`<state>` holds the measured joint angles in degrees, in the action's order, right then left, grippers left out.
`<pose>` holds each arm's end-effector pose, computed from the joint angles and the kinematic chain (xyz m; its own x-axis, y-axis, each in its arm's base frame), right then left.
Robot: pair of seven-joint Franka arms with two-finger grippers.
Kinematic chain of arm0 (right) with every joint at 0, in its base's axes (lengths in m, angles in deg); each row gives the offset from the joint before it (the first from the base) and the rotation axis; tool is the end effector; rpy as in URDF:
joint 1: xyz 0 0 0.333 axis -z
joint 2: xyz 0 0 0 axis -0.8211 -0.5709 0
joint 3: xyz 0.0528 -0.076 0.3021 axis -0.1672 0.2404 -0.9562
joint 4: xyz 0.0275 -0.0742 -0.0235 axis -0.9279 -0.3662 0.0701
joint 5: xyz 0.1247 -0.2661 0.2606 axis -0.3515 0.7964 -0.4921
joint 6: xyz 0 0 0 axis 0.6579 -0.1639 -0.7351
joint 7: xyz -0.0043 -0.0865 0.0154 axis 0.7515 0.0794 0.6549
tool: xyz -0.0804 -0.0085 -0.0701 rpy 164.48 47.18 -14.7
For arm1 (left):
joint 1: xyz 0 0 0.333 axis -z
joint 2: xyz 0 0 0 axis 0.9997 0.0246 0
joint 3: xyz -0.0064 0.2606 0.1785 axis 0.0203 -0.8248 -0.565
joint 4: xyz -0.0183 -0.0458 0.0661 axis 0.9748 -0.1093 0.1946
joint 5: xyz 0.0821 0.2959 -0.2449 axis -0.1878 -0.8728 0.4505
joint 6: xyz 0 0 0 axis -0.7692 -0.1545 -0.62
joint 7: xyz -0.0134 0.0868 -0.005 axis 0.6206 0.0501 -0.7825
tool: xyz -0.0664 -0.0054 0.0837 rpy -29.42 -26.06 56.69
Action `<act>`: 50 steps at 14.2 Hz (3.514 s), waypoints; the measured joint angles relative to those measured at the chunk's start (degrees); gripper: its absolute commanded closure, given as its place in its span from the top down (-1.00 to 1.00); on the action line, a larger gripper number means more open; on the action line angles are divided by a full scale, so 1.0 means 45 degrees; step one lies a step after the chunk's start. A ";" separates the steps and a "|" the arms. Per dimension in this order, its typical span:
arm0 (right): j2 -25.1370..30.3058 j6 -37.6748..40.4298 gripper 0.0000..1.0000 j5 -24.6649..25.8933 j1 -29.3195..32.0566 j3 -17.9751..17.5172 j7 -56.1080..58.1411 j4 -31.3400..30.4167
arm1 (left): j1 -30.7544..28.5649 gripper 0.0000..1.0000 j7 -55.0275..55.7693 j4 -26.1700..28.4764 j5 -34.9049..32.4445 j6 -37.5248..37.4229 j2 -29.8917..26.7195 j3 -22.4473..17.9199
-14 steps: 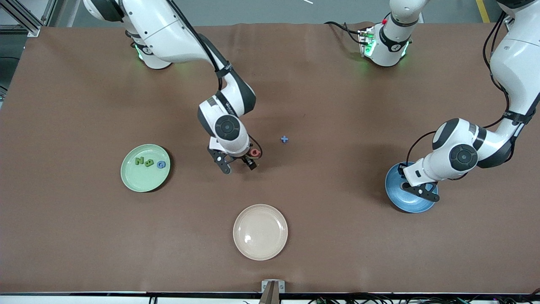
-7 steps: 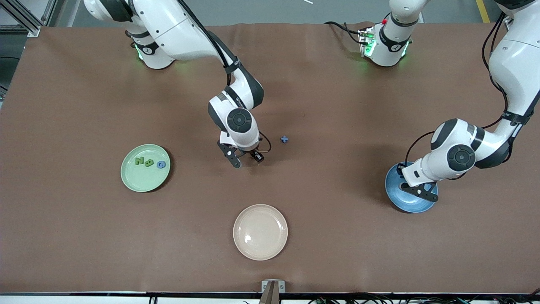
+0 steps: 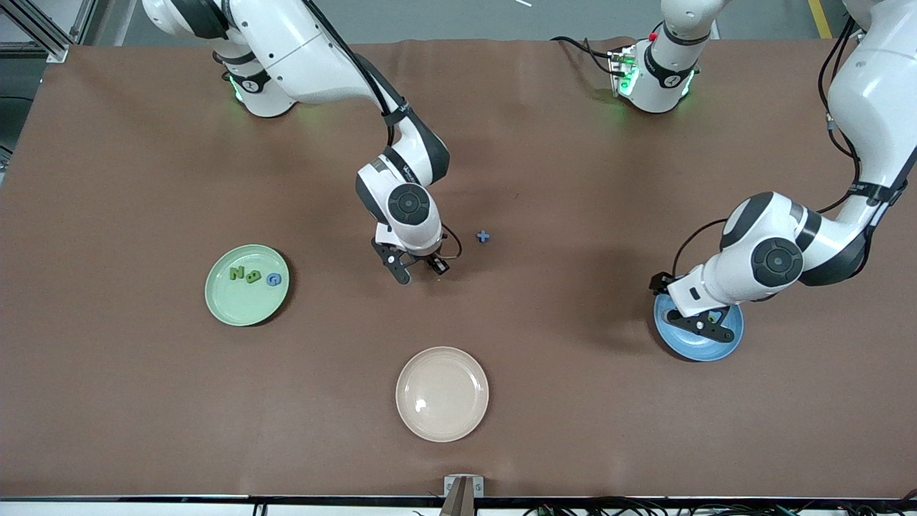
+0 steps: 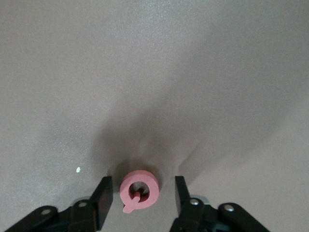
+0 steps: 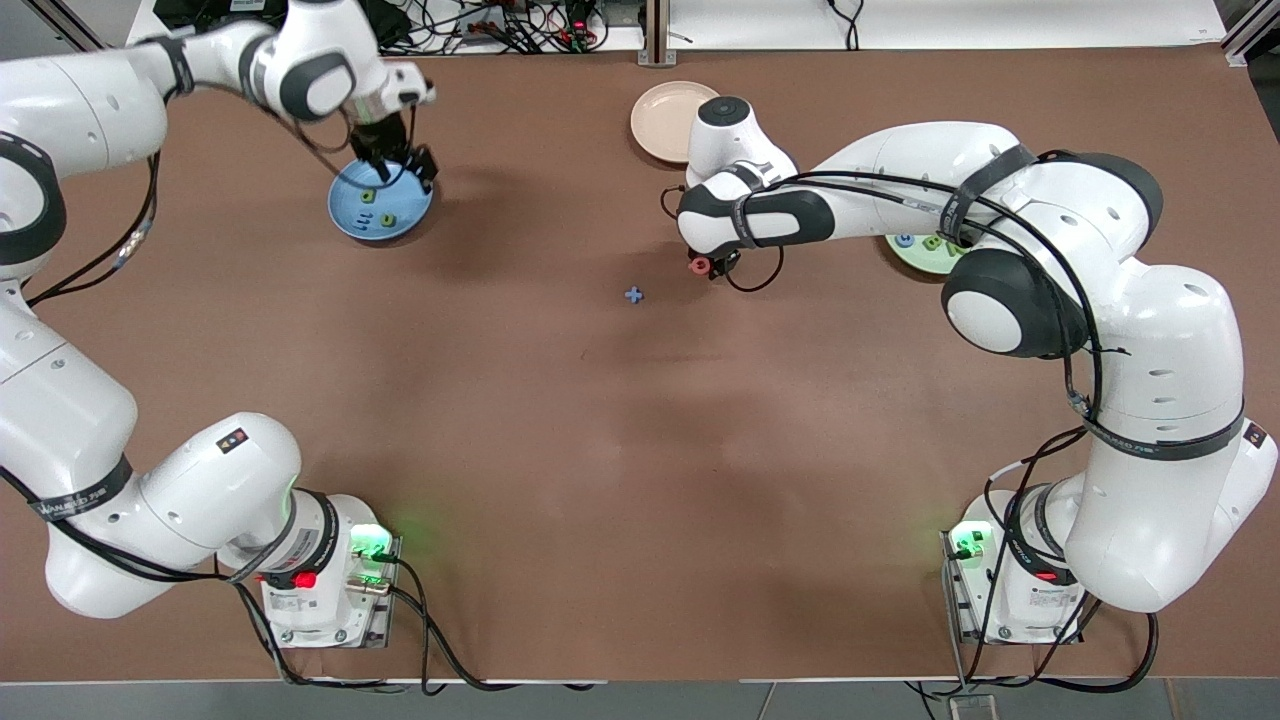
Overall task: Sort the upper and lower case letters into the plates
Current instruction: 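Move the right gripper to the pink Q while the left gripper releases u, then grasp the pink Q with the right gripper while the left gripper reaches the x, then carry the Q to the green plate while the left gripper grasps the x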
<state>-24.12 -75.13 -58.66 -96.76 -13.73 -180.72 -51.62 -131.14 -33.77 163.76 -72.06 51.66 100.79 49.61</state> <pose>0.5055 0.4487 0.1825 0.5882 -0.8061 -0.0652 -0.8042 -0.5915 0.0572 0.6246 -0.1058 0.2927 0.9430 -0.3100 -0.1208 -0.3077 -0.9507 0.0383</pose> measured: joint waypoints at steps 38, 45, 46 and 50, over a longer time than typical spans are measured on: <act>0.1982 0.0796 -0.97 0.0039 0.8887 0.0378 1.7749 -0.2168 | 1.2133 0.57 1.2882 0.0454 0.0691 0.5365 0.0620 -0.5363; 0.1984 0.0542 -0.68 0.0039 0.8890 0.0235 1.7854 -0.2488 | 1.2059 0.01 1.2911 0.0375 0.0692 0.5374 0.0590 -0.5359; 0.1984 0.0541 -0.08 0.0039 0.8890 0.0228 1.7856 -0.2538 | 1.2054 -0.09 1.2919 0.0357 0.0692 0.5376 0.0585 -0.5359; 0.1983 0.0523 1.00 0.0039 0.8888 0.0214 1.7866 -0.2623 | 1.2045 -0.42 1.2926 0.0298 0.0692 0.5376 0.0566 -0.5366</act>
<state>-15.19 -72.78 -58.49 -56.76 -12.76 -100.33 -63.42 -76.94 24.39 165.10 -68.94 75.85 103.33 25.46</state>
